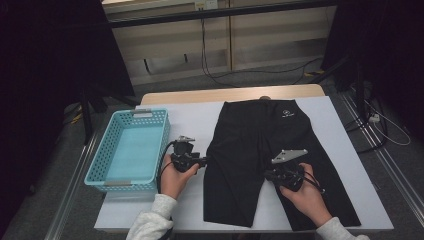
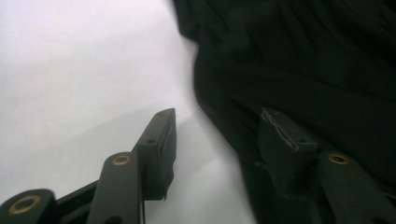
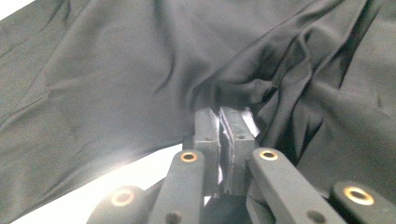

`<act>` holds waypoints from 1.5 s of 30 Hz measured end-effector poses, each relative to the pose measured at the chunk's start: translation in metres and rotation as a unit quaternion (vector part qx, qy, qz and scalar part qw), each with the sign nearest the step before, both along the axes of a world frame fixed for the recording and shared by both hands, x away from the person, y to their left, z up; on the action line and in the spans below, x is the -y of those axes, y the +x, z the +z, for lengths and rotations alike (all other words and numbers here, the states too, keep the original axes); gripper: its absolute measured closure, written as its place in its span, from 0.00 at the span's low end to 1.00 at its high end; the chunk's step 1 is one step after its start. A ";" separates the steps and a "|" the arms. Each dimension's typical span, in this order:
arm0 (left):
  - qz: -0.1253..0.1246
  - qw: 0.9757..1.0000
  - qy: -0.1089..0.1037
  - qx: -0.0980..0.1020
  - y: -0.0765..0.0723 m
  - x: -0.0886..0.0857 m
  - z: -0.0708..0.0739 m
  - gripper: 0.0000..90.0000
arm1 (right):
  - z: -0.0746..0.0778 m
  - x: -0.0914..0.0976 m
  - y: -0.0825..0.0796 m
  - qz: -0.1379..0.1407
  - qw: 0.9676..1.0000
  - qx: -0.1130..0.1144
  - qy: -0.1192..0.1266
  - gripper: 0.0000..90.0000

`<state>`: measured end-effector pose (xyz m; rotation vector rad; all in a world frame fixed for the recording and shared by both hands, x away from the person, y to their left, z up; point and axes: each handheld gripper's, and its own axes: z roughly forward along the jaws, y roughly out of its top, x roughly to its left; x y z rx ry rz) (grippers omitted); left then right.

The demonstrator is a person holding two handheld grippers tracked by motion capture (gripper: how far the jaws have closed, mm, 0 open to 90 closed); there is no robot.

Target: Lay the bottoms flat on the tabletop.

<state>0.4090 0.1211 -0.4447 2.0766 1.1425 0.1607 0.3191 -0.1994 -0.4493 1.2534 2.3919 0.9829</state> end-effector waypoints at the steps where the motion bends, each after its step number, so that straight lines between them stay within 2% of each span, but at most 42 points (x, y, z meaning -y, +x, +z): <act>1: -0.008 1.000 0.003 -0.002 -0.004 0.001 0.000 0.52 | 0.001 0.000 -0.002 0.002 1.000 0.004 0.005 0.92; 4: -0.020 1.000 0.010 0.001 -0.014 0.004 0.000 0.52 | 0.008 -0.002 -0.009 0.009 1.000 0.022 0.006 0.86; 7: -0.030 0.999 0.011 0.004 -0.022 0.005 0.003 0.54 | 0.012 -0.008 -0.015 0.030 0.999 0.028 0.017 0.81; 11: -0.031 0.999 0.013 0.000 -0.030 0.002 0.004 0.58 | 0.011 -0.022 -0.021 0.073 0.997 0.025 0.025 0.79; 14: -0.031 0.999 0.015 -0.005 -0.035 0.002 0.004 0.62 | 0.007 -0.031 -0.023 0.093 0.995 0.017 0.013 0.79; 17: -0.036 0.999 0.018 -0.015 -0.039 0.003 0.000 0.63 | -0.002 -0.033 -0.023 0.098 0.995 0.004 -0.009 0.80; 18: -0.042 0.999 0.025 -0.021 -0.039 0.004 -0.001 0.66 | -0.003 -0.033 -0.024 0.097 0.995 0.010 -0.006 0.84; 19: -0.041 0.999 0.027 -0.015 -0.040 0.006 -0.002 0.68 | -0.003 -0.032 -0.023 0.095 0.995 0.009 -0.007 0.88; 21: -0.039 0.999 0.029 -0.020 -0.039 0.007 -0.002 0.74 | -0.002 -0.031 -0.022 0.094 0.995 0.007 -0.013 0.99; 23: -0.037 0.998 0.037 -0.017 -0.040 0.008 -0.002 0.82 | -0.002 -0.028 -0.020 0.093 0.996 0.000 -0.007 1.00; 25: -0.040 0.998 0.035 -0.025 -0.039 0.009 -0.002 0.87 | 0.000 -0.023 -0.019 0.089 0.996 -0.003 -0.010 1.00; 28: -0.038 0.998 0.031 -0.032 -0.039 0.009 -0.002 0.98 | 0.001 -0.013 -0.018 0.081 0.997 -0.012 0.003 1.00; 30: -0.038 0.998 0.029 -0.037 -0.038 0.008 -0.002 0.99 | -0.001 -0.011 -0.019 0.086 0.996 -0.014 0.004 1.00; 31: -0.038 0.998 0.031 -0.038 -0.038 0.007 -0.001 1.00 | -0.001 -0.012 -0.019 0.089 0.996 -0.014 0.001 1.00; 33: -0.034 0.998 0.019 -0.040 -0.037 0.002 0.002 1.00 | 0.000 -0.015 -0.020 0.095 0.995 -0.010 -0.008 1.00; 37: -0.032 0.999 0.014 -0.029 -0.036 -0.003 0.003 0.99 | 0.000 -0.016 -0.022 0.100 0.995 -0.009 -0.012 1.00; 43: -0.040 0.999 0.016 -0.013 -0.039 -0.002 0.005 0.83 | 0.002 -0.011 -0.022 0.094 0.995 -0.008 -0.022 1.00; 45: -0.040 0.999 0.016 -0.011 -0.040 -0.001 0.004 0.75 | 0.005 -0.009 -0.024 0.090 0.996 0.003 -0.015 1.00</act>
